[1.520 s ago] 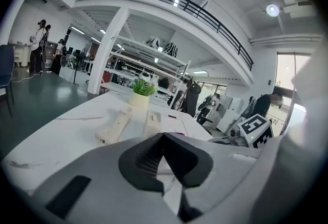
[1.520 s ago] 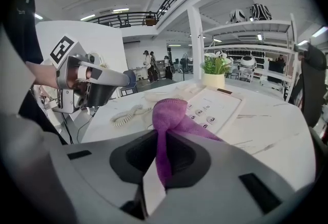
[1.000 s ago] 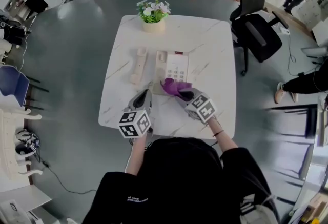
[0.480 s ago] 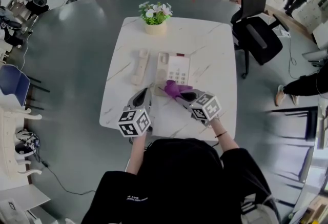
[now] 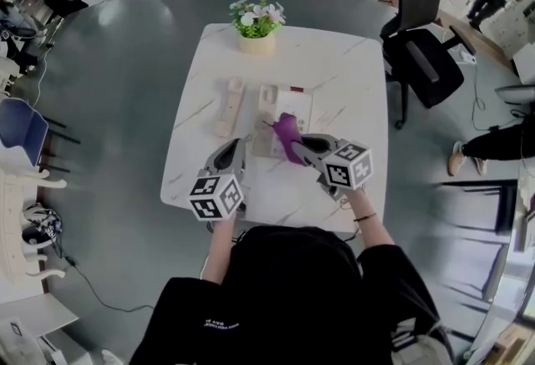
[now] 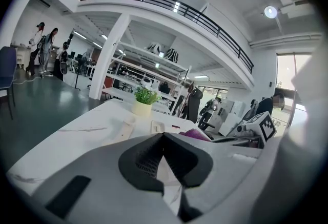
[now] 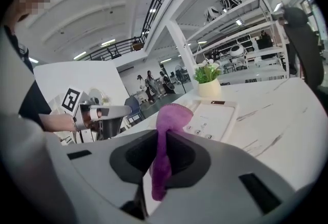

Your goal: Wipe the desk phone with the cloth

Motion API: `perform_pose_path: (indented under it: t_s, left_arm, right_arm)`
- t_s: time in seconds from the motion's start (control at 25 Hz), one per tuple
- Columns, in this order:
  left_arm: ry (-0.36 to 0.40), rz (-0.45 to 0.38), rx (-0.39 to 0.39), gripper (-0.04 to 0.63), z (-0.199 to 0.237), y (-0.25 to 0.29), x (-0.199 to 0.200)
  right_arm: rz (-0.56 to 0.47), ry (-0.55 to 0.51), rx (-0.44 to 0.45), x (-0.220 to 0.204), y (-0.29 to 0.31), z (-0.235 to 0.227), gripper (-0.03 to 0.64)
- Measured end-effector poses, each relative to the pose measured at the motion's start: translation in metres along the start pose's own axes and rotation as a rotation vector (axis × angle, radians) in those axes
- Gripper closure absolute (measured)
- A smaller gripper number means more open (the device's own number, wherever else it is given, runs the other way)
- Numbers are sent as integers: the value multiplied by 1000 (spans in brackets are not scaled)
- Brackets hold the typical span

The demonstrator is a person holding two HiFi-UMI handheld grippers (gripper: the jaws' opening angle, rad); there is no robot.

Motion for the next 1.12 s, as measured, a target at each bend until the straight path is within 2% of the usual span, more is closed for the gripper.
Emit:
perform_pose_path:
  t_s: [0.2,0.64,1.12]
  left_arm:
    - [0,-2,-6,597,0,4,5]
    - [-23,-21,-31,597,-1,21,16]
    - [-42,-25,-23,597,14,36,21]
  right_arm:
    - [-101,56,-30,34,-1,-13,583]
    - [-221,62,-139,79,21,-36,583]
    - [-246,-123,-291,114,56,-60,583]
Point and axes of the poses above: the fingertips, and each gripper's own axes: y forward along the fingers, z to its left, x out of its top, the point moved 1 cm from there along -y, backward along the fingers, and after that the axes turned 10 degrees about -x, right-handed, at the moved point
